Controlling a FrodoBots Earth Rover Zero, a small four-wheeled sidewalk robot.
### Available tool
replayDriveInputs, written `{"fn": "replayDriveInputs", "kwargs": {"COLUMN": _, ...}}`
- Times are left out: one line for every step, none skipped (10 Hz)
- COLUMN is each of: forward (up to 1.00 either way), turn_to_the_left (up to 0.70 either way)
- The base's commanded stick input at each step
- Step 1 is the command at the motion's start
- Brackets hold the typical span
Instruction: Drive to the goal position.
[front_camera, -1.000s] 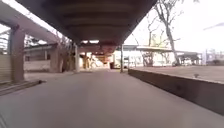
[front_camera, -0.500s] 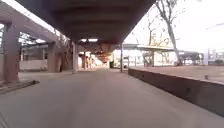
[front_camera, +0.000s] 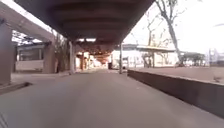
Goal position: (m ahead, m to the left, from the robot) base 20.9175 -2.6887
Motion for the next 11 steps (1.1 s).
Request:
{"fn": "replayDriveInputs", "kwargs": {"forward": 0.70, "turn_to_the_left": 0.00}}
{"fn": "replayDriveInputs", "kwargs": {"forward": 0.70, "turn_to_the_left": 0.00}}
{"fn": "replayDriveInputs", "kwargs": {"forward": 0.70, "turn_to_the_left": 0.00}}
{"fn": "replayDriveInputs", "kwargs": {"forward": 0.70, "turn_to_the_left": 0.00}}
{"fn": "replayDriveInputs", "kwargs": {"forward": 0.70, "turn_to_the_left": 0.00}}
{"fn": "replayDriveInputs", "kwargs": {"forward": 0.70, "turn_to_the_left": 0.00}}
{"fn": "replayDriveInputs", "kwargs": {"forward": 0.70, "turn_to_the_left": 0.00}}
{"fn": "replayDriveInputs", "kwargs": {"forward": 0.70, "turn_to_the_left": 0.00}}
{"fn": "replayDriveInputs", "kwargs": {"forward": 0.70, "turn_to_the_left": 0.00}}
{"fn": "replayDriveInputs", "kwargs": {"forward": 0.70, "turn_to_the_left": 0.00}}
{"fn": "replayDriveInputs", "kwargs": {"forward": 0.70, "turn_to_the_left": 0.00}}
